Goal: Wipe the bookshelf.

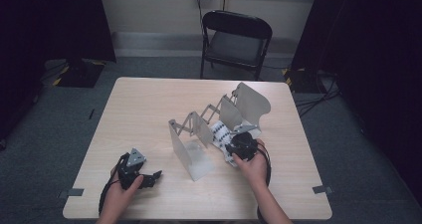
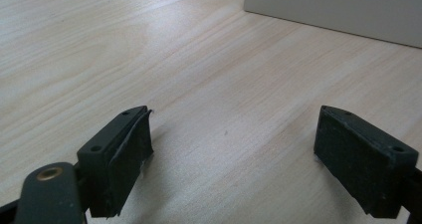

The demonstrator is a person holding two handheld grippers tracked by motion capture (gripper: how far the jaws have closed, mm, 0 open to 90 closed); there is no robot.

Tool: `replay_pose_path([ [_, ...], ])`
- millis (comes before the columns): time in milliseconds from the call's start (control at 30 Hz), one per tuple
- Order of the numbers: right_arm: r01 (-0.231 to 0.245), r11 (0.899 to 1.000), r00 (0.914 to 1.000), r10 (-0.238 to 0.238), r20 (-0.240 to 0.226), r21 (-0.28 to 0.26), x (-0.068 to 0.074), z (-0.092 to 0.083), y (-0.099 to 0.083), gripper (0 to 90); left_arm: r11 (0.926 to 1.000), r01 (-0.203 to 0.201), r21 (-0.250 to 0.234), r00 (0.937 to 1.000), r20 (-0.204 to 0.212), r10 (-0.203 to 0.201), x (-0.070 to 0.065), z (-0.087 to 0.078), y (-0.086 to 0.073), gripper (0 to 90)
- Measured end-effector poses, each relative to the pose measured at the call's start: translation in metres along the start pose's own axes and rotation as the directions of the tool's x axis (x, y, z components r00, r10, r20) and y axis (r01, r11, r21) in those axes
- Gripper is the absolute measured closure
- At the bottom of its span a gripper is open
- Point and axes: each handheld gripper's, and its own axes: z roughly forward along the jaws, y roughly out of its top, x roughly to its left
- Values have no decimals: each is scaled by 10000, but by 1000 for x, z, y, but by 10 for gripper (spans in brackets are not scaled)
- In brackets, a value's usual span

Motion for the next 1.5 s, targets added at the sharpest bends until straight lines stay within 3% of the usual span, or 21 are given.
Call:
replay_pose_path([
  [133,85,9996,9999,-87,-95,-260,1,-14,7,723,10000,-4,1,10000,2,4,0,0,0,146],
  [200,100,9978,9999,-107,-112,-652,1,-26,15,723,10000,-2,3,10000,1,2,0,0,0,146],
  [367,207,9916,9998,-196,103,-1275,-1,-49,33,723,10000,-4,3,10000,2,4,0,0,0,146],
  [467,385,9828,9988,-326,356,-1805,-6,-66,51,723,10000,-3,6,10000,3,3,0,0,0,146],
  [567,100,9774,9989,0,475,-2113,-15,-71,60,723,10000,-2,4,10000,3,2,0,0,0,146],
  [633,-199,9784,9984,301,468,-2060,-23,-68,61,723,10000,-6,4,10000,2,6,0,0,0,146],
  [867,-374,9864,9990,405,164,-1602,-24,-48,44,722,10000,0,1,10000,2,0,0,0,0,146],
  [1167,-921,9933,9957,929,72,-704,-33,-19,6,722,10000,-6,2,10000,3,6,0,0,0,146],
  [1500,-797,9968,9968,797,0,-31,-32,-6,-10,721,10000,-4,1,10000,1,4,0,0,0,146],
])
